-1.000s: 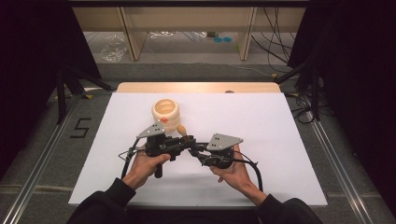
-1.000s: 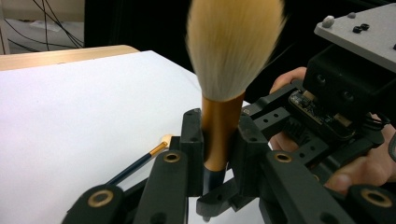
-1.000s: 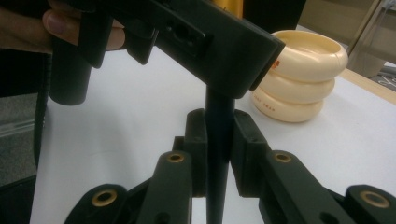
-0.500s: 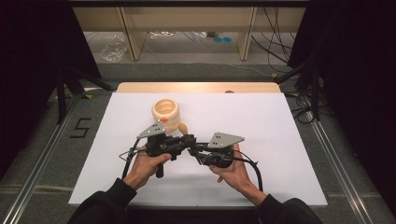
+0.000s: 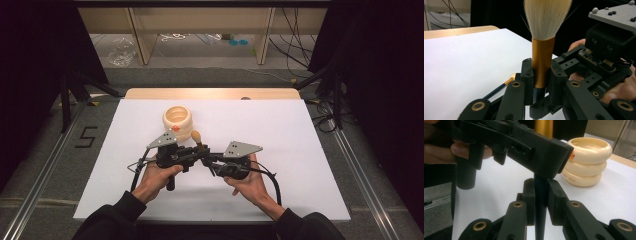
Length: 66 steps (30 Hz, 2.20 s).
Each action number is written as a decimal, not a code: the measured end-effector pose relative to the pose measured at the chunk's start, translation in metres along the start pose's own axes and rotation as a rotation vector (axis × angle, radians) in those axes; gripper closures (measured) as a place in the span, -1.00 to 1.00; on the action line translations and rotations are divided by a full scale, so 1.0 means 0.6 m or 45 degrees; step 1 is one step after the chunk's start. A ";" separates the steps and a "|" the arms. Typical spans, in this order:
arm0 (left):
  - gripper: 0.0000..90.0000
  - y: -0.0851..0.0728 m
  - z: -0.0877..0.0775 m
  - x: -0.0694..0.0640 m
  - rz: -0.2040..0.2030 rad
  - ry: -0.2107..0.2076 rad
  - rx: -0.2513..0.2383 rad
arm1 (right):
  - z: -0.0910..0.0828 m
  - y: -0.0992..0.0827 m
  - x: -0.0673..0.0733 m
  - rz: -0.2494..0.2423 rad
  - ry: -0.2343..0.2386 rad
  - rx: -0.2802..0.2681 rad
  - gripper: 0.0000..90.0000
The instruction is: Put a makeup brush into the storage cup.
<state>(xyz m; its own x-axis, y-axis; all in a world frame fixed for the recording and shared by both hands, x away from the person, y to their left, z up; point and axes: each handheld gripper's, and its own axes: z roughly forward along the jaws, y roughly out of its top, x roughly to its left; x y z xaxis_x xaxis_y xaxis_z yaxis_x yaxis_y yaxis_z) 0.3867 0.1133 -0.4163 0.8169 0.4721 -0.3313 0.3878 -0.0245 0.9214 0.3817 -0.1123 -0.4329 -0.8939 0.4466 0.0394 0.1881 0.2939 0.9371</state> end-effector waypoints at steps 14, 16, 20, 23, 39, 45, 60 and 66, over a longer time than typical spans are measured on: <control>0.72 0.021 -0.031 0.028 -0.007 0.146 0.010 | -0.024 -0.002 -0.005 0.002 -0.102 0.123 -0.04; 0.72 0.028 -0.037 0.036 0.005 0.170 0.004 | -0.033 -0.003 -0.006 0.011 -0.117 0.133 -0.07; 0.72 0.042 -0.052 0.051 0.042 0.241 -0.002 | -0.043 -0.008 -0.010 0.041 -0.146 0.138 -0.19; 0.72 0.051 -0.062 0.063 0.044 0.289 -0.008 | -0.050 -0.012 -0.014 0.075 -0.182 0.158 -0.28; 0.72 0.108 -0.071 0.110 0.043 0.413 -0.014 | -0.071 -0.026 -0.019 0.126 -0.207 0.188 -0.36; 0.72 0.131 -0.069 0.122 0.058 0.449 -0.011 | -0.077 -0.029 -0.018 0.138 -0.217 0.176 -0.38; 0.72 0.163 -0.065 0.139 0.051 0.487 -0.001 | -0.079 -0.032 -0.016 0.146 -0.208 0.191 -0.38; 0.72 0.175 -0.057 0.146 0.066 0.503 0.013 | -0.079 -0.032 -0.016 0.145 -0.209 0.192 -0.39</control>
<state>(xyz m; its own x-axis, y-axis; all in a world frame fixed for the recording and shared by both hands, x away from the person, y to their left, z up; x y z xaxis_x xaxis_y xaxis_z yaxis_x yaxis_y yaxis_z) 0.4844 0.1819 -0.3414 0.6093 0.7725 -0.1786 0.3559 -0.0652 0.9322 0.3677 -0.1623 -0.4350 -0.7876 0.6118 0.0735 0.3536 0.3510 0.8670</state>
